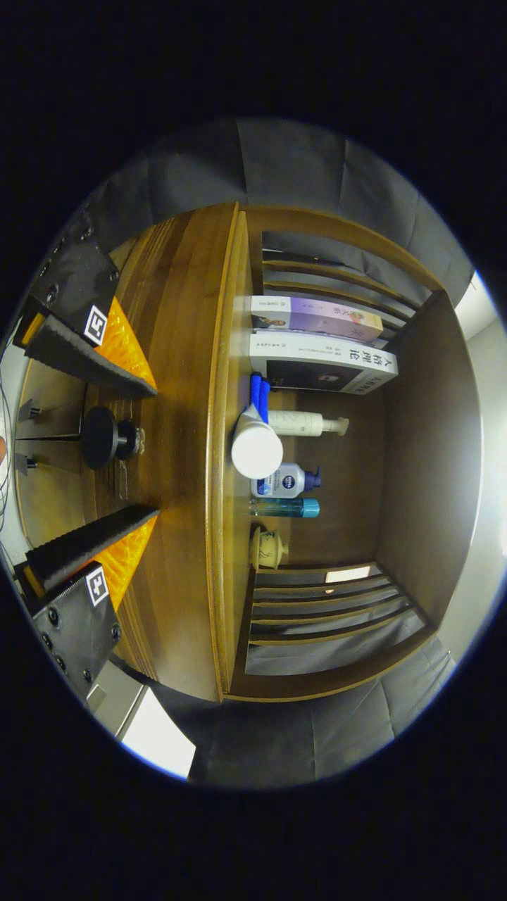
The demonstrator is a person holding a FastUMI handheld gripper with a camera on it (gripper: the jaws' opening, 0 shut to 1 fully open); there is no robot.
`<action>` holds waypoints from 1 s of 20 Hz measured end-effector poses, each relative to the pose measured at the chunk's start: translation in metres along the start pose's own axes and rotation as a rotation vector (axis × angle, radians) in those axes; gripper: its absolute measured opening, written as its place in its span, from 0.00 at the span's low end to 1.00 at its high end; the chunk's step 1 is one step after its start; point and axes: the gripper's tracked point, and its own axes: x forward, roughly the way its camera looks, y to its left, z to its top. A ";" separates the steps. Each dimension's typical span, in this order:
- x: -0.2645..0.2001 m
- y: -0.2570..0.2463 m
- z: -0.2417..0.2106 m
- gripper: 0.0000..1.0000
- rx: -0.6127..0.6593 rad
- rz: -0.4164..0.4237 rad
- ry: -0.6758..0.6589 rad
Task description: Pull open the drawer, take out the items inside it, and place them on the countertop above the cabinet.
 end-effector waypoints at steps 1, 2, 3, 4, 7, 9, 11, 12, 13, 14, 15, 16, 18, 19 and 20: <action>0.000 0.001 0.000 0.98 -0.012 0.002 -0.002; -0.001 0.004 -0.001 0.98 -0.014 0.020 0.005; -0.006 0.005 -0.002 0.99 -0.005 0.029 0.013; -0.011 0.003 0.000 0.99 0.006 0.034 0.014; -0.039 -0.005 0.014 0.99 0.024 0.040 -0.007; -0.063 -0.008 0.035 0.99 0.003 0.053 -0.069; -0.087 -0.009 0.056 0.99 -0.030 0.079 -0.122; -0.102 -0.005 0.064 0.99 -0.037 0.102 -0.142; -0.117 -0.002 0.073 0.99 -0.044 0.121 -0.160; -0.129 -0.002 0.081 0.99 -0.046 0.133 -0.180; -0.142 0.000 0.089 0.99 -0.046 0.149 -0.194; -0.153 0.003 0.095 0.99 -0.041 0.166 -0.205; -0.173 -0.001 0.103 0.99 -0.018 0.174 -0.214; -0.182 -0.003 0.106 0.99 -0.001 0.176 -0.211; -0.188 -0.005 0.106 0.99 0.016 0.180 -0.203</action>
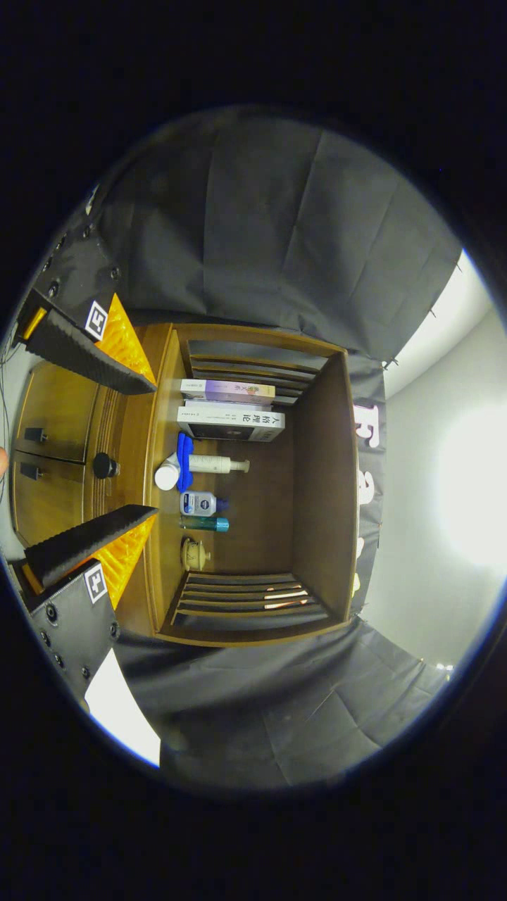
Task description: Pull open the drawer, take out the items inside it, and place them on the countertop above the cabinet.
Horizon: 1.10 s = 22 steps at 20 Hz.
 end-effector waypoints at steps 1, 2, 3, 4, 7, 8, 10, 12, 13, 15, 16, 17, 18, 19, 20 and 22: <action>-0.007 -0.002 0.002 0.99 0.013 -0.001 0.002; -0.013 -0.006 0.003 0.99 0.023 -0.008 0.007; -0.019 -0.010 0.005 0.99 0.030 -0.008 0.004; -0.023 -0.012 0.007 0.99 0.030 -0.010 0.000; -0.033 -0.027 0.012 0.99 0.015 -0.036 -0.013; -0.035 -0.029 0.013 0.99 0.018 -0.040 -0.015; -0.037 -0.033 0.013 0.99 0.027 -0.047 -0.012; -0.037 -0.034 0.012 0.99 0.037 -0.050 -0.003; -0.037 -0.033 0.010 0.99 0.041 -0.049 0.002; -0.037 -0.033 0.010 0.99 0.041 -0.047 0.005; -0.036 -0.032 0.010 0.99 0.039 -0.047 0.005; -0.036 -0.031 0.010 0.99 0.039 -0.041 0.007; -0.036 -0.030 0.009 0.99 0.038 -0.038 0.008; -0.037 -0.031 0.010 0.99 0.035 -0.038 0.007; -0.037 -0.031 0.010 0.99 0.031 -0.040 0.006; -0.037 -0.032 0.011 0.99 0.030 -0.043 0.001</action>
